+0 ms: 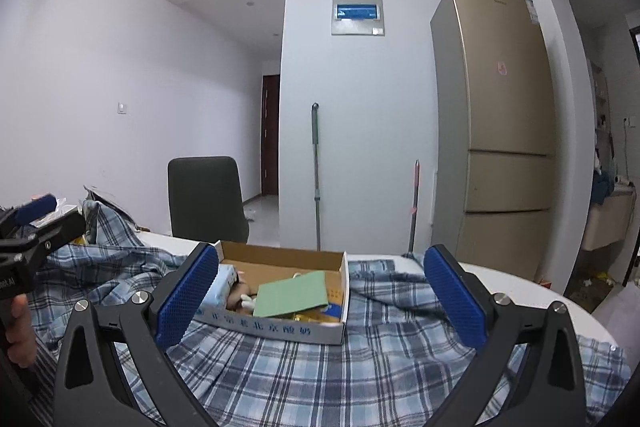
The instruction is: Organize soft objects
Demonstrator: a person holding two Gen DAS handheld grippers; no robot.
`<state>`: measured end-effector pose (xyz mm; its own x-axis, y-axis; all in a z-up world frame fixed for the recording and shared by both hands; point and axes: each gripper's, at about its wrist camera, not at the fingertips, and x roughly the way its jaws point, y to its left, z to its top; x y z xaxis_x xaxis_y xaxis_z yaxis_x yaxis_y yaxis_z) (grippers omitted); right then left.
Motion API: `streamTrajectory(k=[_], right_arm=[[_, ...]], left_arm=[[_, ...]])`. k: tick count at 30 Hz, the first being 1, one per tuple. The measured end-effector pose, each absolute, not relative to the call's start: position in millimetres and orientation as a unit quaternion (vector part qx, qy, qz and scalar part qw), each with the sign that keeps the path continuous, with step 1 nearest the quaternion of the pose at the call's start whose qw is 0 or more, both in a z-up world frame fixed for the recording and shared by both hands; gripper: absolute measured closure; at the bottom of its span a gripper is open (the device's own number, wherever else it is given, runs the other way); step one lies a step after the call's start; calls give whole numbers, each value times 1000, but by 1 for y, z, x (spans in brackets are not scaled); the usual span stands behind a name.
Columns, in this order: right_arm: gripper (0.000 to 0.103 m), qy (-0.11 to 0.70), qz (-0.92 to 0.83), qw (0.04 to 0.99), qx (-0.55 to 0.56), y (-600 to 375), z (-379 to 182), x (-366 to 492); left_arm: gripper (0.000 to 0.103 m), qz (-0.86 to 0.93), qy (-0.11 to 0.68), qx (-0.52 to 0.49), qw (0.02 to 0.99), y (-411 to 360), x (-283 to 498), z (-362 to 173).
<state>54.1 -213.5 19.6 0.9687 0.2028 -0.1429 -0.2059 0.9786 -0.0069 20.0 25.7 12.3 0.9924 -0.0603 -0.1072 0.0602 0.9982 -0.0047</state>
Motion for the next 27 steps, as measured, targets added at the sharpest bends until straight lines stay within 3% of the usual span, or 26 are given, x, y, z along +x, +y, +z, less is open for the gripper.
streamTrajectory(k=[27], right_arm=[[0, 65, 107, 992, -24, -209, 17, 48]], left_arm=[[0, -33, 58, -6, 998, 29, 22, 1]])
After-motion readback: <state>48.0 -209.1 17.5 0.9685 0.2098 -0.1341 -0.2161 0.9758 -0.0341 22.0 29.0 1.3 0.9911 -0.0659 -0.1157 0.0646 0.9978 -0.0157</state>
